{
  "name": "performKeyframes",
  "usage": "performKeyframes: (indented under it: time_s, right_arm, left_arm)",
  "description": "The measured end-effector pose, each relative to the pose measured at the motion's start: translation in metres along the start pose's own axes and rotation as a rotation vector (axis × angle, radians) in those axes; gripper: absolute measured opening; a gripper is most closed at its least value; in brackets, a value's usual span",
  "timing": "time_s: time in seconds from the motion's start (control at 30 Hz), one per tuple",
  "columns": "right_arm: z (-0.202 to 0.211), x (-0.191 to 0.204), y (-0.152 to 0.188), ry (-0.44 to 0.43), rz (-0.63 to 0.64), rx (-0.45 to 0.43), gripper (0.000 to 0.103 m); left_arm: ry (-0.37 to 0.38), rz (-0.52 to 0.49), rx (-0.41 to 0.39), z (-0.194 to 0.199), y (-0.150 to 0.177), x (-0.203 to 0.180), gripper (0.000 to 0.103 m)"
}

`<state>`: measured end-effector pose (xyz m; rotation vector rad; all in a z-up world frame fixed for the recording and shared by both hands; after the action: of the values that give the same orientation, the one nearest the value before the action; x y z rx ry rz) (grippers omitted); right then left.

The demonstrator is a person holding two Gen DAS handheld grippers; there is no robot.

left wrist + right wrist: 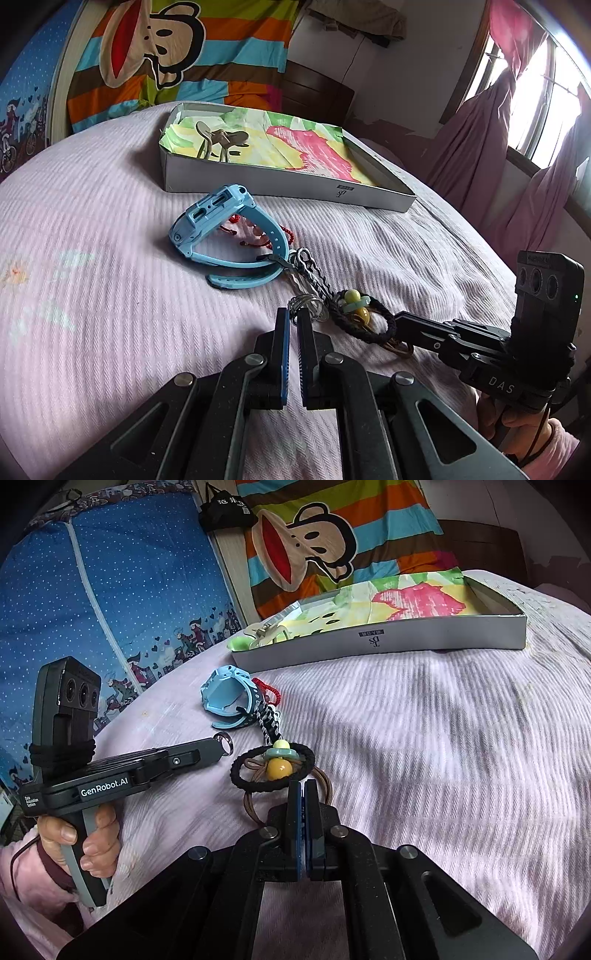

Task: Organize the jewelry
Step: 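Lift the silver ring with the left tool while the right tool lifts the gold earring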

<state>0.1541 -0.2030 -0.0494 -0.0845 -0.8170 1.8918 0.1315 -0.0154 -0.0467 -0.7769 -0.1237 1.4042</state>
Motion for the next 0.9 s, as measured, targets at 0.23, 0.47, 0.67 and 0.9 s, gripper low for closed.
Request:
performKeyframes:
  time_s: [0.23,0.47,0.67,0.9]
  right_arm:
    - [-0.007,0.001,-0.003,-0.009,0.005,0.026,0.009]
    - [-0.005,0.005,-0.001,0.002,0.025,0.016,0.008]
    - [0.003,0.002,-0.003,-0.008,0.014,-0.012,0.008]
    - [0.018,-0.006,-0.018,-0.003,0.0,-0.08,0.008]
  left_arm:
    - [0.0,0.0,-0.001,0.001,0.0,0.0,0.004]
    - [0.005,-0.005,-0.004,0.0,0.0,-0.001,0.004]
    - [0.007,-0.025,-0.016,0.006,-0.009,-0.009,0.004]
    - [-0.029,-0.078,-0.042,0.015,-0.033,-0.023,0.004]
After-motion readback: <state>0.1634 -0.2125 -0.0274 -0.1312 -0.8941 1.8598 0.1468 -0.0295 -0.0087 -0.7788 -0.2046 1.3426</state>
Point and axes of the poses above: each gripper's, at about its wrist camera, not at the fingertips, and z roughly against the way its jaws point, x to its left, y to its underside, the point moved 1 cm from there along -z, roughly the way its jaws point, and after that the axes turned 15 degrees about x, right-handed, at the moved point
